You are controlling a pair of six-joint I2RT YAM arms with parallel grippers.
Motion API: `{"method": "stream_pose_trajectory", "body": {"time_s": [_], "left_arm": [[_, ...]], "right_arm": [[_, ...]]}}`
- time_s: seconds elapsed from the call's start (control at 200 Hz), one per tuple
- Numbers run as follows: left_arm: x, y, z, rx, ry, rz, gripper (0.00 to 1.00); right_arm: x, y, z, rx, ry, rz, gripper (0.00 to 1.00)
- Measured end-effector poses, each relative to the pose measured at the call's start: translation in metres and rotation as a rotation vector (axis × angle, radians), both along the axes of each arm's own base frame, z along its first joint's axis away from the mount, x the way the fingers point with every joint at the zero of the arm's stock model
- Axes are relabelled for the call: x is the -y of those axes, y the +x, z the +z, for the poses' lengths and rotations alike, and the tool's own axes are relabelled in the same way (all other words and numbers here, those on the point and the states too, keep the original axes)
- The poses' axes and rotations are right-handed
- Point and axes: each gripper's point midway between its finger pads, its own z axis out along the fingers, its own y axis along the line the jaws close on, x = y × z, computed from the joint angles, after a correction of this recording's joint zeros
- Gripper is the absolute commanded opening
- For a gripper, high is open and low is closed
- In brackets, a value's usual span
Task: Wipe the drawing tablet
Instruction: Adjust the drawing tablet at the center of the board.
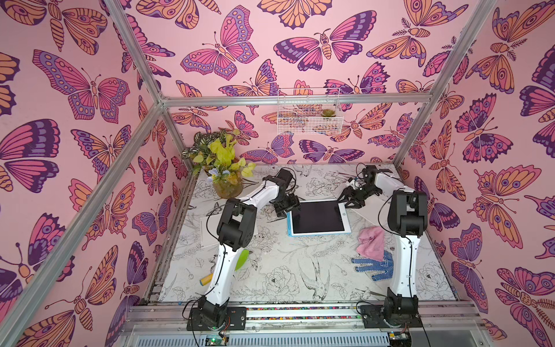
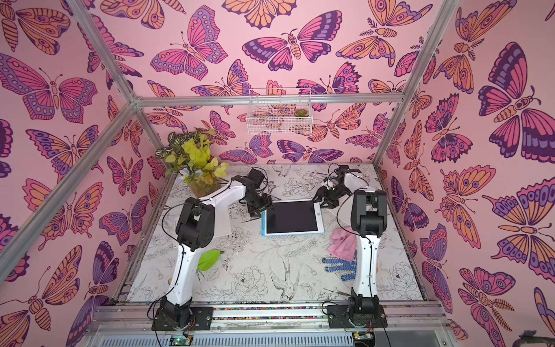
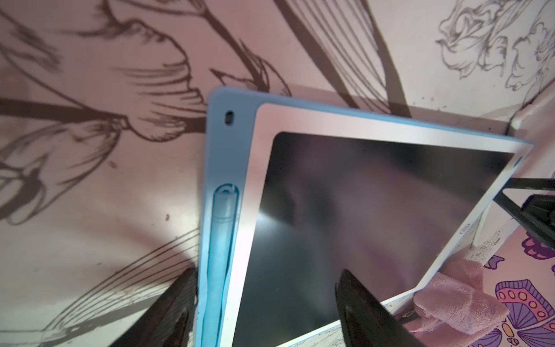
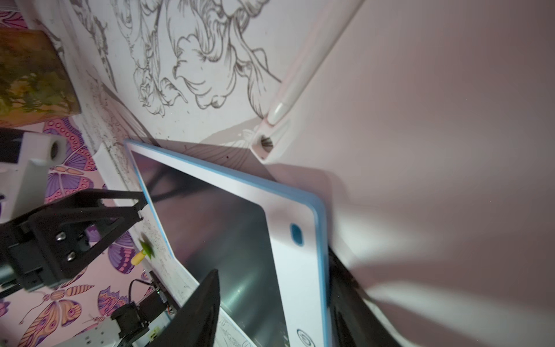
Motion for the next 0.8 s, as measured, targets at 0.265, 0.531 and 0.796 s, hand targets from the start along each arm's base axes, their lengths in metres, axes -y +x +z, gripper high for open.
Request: {"method": "stream_pose_trajectory", "body": {"time_s": [0.265,0.531,0.796], "left_arm": [[-0.009,0.013,0.001,0.015,-0.025,0.026,0.75],[0.006,0.024,0.006,0.051,-0.112,0.009,0.75],[0.009,0.027,0.006,0.063,-0.13,0.004,0.75]], "right_arm": [[-0.015,-0.016,0.055,0.087,0.128,-0.052,0.41],[-0.047,-0.029,0.112,0.182,0.265,-0.071,0.16],[-0.045,-0.032,0.103,0.142,0.273,-0.112,0.08]]}}
